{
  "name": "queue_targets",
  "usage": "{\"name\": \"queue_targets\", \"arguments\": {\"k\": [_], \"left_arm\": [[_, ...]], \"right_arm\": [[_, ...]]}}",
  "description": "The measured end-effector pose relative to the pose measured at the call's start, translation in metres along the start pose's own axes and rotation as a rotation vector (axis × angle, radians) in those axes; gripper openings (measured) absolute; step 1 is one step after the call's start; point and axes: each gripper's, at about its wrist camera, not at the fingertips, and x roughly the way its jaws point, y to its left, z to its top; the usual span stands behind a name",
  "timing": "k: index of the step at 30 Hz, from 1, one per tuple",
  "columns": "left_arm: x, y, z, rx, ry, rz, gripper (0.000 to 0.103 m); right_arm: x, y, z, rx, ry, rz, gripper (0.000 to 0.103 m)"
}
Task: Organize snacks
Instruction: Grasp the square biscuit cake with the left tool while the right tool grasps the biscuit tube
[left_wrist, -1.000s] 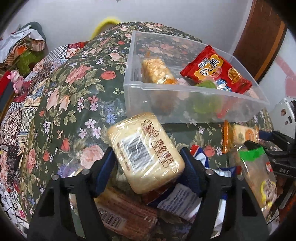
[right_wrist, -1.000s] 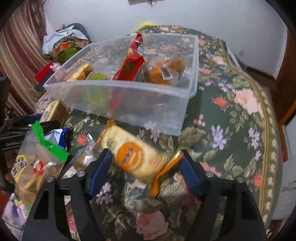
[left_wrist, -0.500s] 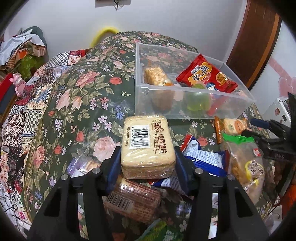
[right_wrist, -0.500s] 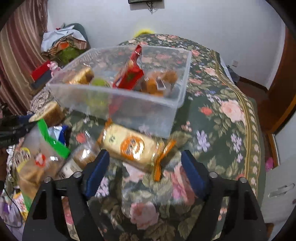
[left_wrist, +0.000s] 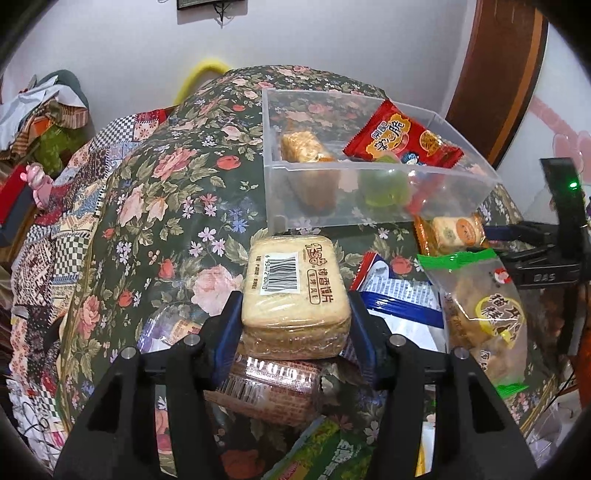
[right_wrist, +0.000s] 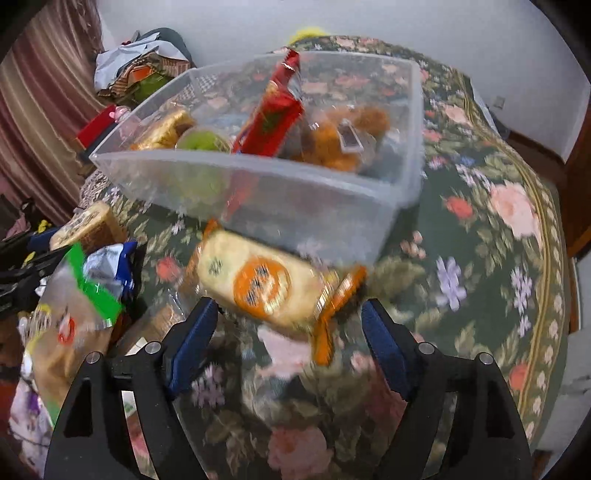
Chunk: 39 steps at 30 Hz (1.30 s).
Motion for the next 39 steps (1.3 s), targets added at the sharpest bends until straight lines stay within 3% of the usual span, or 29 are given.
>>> {"name": "queue_targets", "arguments": {"k": [4,11,16,21,30,35,37,39], "left_arm": [[0.007,-0.003,0.002,0.008,0.016,0.025,0.055],[0.02,-0.001,0.003,-0.01,0.009,0.039,0.055],[0.002,0.001,-0.001,-0.021,-0.027,0.028,0.055],[-0.018,0.004,-0.004,-0.026,-0.065,0.03,0.055],[-0.037,0.002,-0.012,-0.033,-0.096,0.022,0.055],[-0.043,-0.003,-0.014,-0.035,-0.108,0.016,0.055],[-0.044,-0.006,-0.013,-0.038,-0.11,0.011,0.055],[-0.046,-0.008,-0.013,-0.036,-0.112,0.008,0.055]], "right_arm": [[-0.02,0.0,-0.005,-0.012,-0.053,-0.059,0.076],[-0.046,0.027,-0.014,0.013,-0.131,-0.029,0.078],[-0.029,0.053,-0.02,-0.023,-0.071,-0.011,0.078],[-0.011,0.061,-0.025,0.027,-0.021,0.063,0.078],[-0.018,0.057,-0.036,0.02,-0.015,0.024,0.077],[-0.023,0.041,-0.043,0.066,-0.018,0.023,0.064],[-0.022,0.041,-0.043,0.076,-0.028,0.0,0.045],[-0.019,0.041,-0.045,0.069,-0.031,-0.048,0.032]]}}
